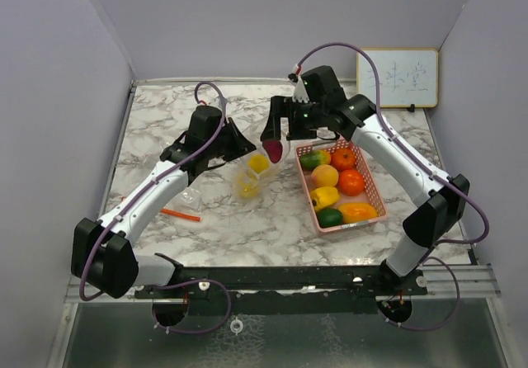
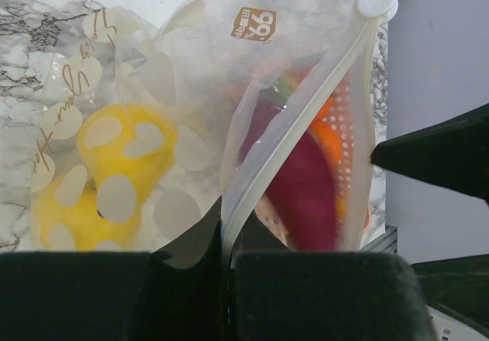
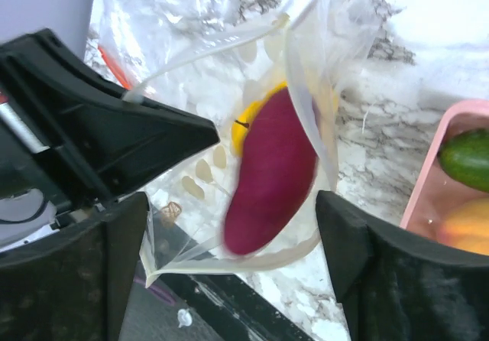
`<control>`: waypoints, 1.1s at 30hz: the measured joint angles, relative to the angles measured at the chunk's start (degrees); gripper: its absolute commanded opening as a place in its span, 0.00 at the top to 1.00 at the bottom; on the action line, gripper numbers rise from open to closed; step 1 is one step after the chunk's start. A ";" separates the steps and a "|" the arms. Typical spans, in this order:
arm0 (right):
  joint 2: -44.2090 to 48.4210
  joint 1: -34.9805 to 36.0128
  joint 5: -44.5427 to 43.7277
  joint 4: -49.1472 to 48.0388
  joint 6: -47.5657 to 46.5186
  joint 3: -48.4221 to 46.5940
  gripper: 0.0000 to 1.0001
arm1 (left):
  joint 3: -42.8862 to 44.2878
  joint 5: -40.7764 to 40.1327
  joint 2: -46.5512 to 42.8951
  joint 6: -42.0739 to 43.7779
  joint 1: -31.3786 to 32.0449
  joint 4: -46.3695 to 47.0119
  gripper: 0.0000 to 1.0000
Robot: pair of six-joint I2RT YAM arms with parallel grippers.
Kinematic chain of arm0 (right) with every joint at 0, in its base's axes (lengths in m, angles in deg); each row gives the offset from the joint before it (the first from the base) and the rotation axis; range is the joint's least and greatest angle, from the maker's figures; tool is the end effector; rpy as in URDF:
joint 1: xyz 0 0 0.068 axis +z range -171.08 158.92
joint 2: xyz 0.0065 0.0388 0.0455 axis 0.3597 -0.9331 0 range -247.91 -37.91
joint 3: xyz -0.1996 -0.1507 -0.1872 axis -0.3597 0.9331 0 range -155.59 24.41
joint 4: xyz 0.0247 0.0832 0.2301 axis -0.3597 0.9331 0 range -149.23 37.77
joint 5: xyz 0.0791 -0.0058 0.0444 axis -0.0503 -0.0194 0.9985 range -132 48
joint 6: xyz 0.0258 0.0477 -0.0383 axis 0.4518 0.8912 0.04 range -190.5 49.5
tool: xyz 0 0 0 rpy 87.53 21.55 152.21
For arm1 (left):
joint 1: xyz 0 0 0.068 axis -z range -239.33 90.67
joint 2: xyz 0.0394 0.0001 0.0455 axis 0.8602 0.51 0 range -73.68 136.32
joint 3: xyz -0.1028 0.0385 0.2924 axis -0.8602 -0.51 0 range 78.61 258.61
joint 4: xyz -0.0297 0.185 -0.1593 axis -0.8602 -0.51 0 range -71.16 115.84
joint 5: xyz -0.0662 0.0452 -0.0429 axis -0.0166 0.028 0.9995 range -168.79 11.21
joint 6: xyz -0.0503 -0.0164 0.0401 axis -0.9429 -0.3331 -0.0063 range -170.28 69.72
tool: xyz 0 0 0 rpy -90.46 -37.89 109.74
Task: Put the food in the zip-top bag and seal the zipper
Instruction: Place the fake food in the zipper food storage bag, then pick up the fake fruit from the bin.
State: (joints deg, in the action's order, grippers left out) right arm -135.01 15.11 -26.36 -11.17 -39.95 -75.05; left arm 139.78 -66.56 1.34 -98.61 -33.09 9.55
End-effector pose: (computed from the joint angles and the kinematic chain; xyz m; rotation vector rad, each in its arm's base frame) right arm 0.2907 0.2302 0.3960 -0.2634 2.4979 0.8491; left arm 0.2515 -0.1364 0.3485 -0.2940 2.2293 -0.9739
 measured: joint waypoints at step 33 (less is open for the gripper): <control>-1.36 -5.57 -27.26 6.88 -0.24 21.00 0.00 | 0.33 2.82 1.51 0.59 0.00 0.63 1.00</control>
State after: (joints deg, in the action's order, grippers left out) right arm -136.36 9.53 -53.62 -4.29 -40.20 -54.05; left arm 140.11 -63.74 2.85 -98.02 -33.09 10.18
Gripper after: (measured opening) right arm 0.994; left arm 0.010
